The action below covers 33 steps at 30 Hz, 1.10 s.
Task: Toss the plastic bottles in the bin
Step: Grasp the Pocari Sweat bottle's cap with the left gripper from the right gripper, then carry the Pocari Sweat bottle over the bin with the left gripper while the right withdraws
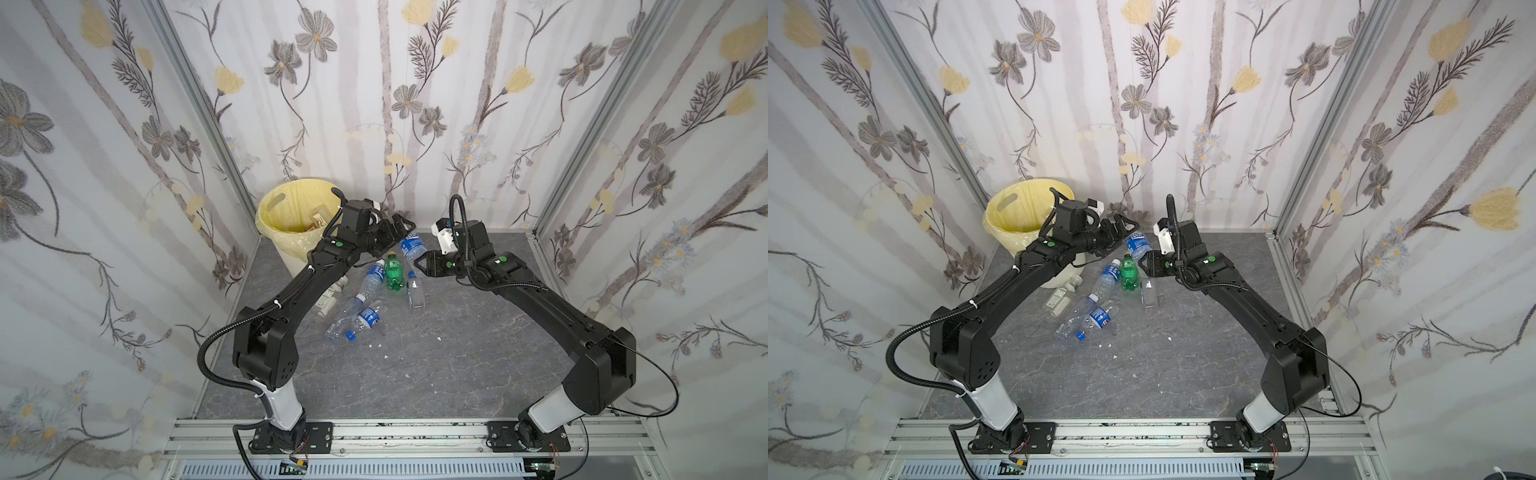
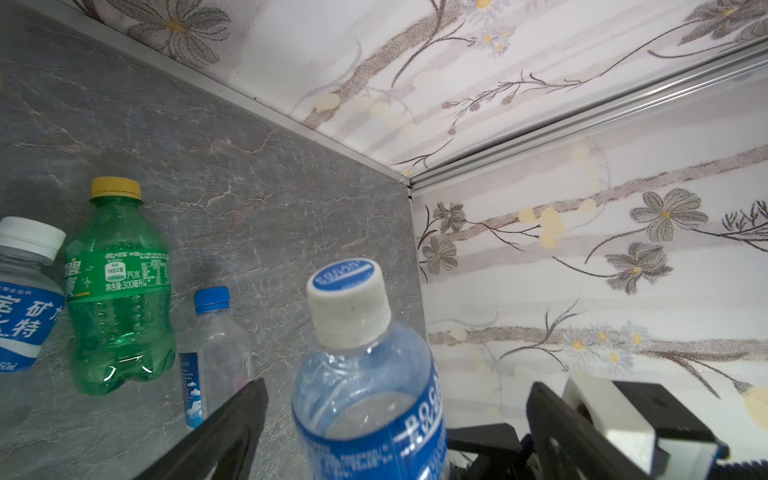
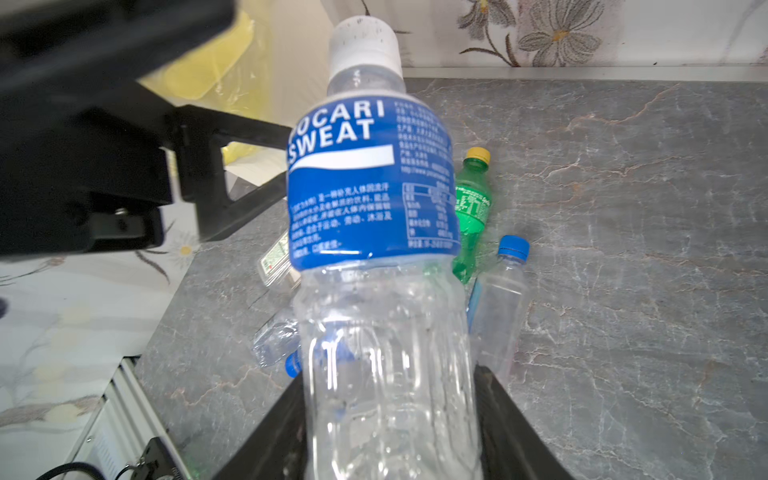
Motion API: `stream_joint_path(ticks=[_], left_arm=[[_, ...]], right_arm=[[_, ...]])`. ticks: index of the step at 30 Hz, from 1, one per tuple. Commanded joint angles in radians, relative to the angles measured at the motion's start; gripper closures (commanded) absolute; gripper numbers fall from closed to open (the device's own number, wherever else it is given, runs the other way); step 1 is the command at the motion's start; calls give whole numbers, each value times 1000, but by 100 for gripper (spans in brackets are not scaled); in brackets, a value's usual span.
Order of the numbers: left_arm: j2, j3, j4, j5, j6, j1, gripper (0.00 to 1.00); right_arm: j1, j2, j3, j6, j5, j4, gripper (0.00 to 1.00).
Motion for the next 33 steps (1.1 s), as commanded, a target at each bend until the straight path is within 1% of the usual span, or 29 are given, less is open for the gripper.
stream_joint_path(ticks=[1, 8, 14, 20, 22, 25, 28, 30, 33], left_arm=[[-15, 3, 30, -18, -23, -11, 0], [-36, -21, 31, -26, -25, -33, 4], [-54, -45, 31, -45, -14, -39, 13], [-57, -39, 31, -61, -8, -39, 32], [-56, -36, 30, -67, -2, -38, 35], [-54, -31, 30, -68, 8, -31, 41], [-53, -19, 30, -62, 17, -18, 42], [-55, -9, 27, -64, 30, -6, 42], [-72, 13, 21, -65, 41, 22, 42]], right_arm=[[13, -27, -15, 36, -19, 86, 50], [31, -10, 8, 56, -26, 109, 50], [44, 18, 55, 68, -29, 120, 51], [43, 31, 85, 68, -28, 114, 49], [45, 29, 83, 65, -27, 112, 45], [44, 17, 73, 59, -23, 107, 36], [43, -2, 58, 51, -31, 105, 24], [44, -25, 42, 47, -28, 102, 17], [43, -85, -6, 44, -13, 120, 2]])
